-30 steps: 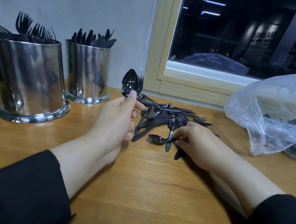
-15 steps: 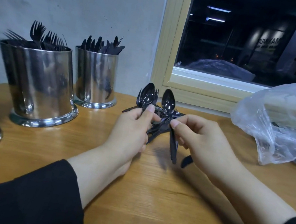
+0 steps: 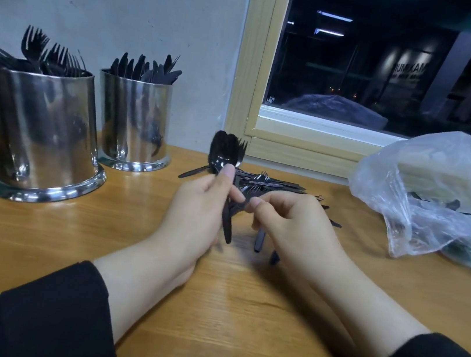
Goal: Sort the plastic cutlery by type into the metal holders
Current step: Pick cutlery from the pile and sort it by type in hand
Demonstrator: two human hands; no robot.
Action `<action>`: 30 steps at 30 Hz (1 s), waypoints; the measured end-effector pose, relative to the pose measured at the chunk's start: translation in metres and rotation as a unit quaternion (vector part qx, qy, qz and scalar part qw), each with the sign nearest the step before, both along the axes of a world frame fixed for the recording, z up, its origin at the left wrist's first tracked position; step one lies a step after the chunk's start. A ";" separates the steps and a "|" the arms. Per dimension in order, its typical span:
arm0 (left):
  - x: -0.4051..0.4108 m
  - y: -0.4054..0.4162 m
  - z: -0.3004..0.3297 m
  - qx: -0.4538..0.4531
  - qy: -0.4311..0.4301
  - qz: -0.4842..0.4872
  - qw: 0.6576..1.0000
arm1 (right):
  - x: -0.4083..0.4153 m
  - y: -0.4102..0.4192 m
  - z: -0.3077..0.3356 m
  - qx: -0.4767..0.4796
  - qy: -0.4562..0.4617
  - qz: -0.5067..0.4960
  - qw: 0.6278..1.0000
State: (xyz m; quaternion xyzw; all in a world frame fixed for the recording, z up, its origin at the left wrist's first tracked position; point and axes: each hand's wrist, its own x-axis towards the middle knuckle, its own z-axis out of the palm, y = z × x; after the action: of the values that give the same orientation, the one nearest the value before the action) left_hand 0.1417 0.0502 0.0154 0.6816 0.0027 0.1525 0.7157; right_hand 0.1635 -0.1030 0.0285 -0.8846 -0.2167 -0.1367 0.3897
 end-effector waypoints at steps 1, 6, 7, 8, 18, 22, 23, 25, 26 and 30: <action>0.000 0.001 0.001 0.001 -0.003 0.017 1.000 | 0.005 -0.003 -0.003 -0.037 -0.015 -0.024 0.999; -0.002 0.002 0.004 -0.013 -0.007 0.026 1.000 | 0.026 -0.015 -0.020 -0.245 0.001 -0.076 0.967; -0.002 0.002 0.005 -0.031 -0.004 0.014 0.999 | 0.027 -0.015 -0.022 -0.244 0.009 -0.078 0.967; -0.002 0.001 0.005 -0.036 -0.001 0.006 0.999 | 0.026 -0.014 -0.023 -0.234 0.013 -0.078 0.969; -0.003 0.000 0.004 -0.037 0.013 -0.022 0.999 | 0.025 -0.009 -0.023 -0.128 0.039 -0.087 0.987; -0.002 0.001 0.002 -0.042 0.013 -0.015 0.999 | 0.022 -0.008 -0.017 0.031 -0.024 -0.112 0.993; -0.001 0.001 0.002 -0.049 0.013 -0.016 0.999 | 0.019 -0.006 -0.014 0.085 -0.047 -0.100 0.990; 0.000 0.001 0.002 -0.061 0.014 -0.015 0.998 | 0.010 -0.001 -0.009 0.181 -0.049 -0.050 0.981; 0.000 0.002 0.002 -0.067 0.014 -0.013 0.998 | 0.004 0.002 -0.007 0.209 -0.041 -0.021 0.977; 0.000 0.002 0.002 -0.100 0.019 -0.012 0.995 | -0.010 0.018 -0.009 0.236 -0.024 0.054 0.970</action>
State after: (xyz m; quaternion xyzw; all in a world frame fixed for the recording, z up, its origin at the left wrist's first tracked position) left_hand 0.1420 0.0518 0.0175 0.6095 0.0234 0.1299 0.7817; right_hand 0.1540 -0.0852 0.0198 -0.7514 -0.2349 -0.1842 0.5885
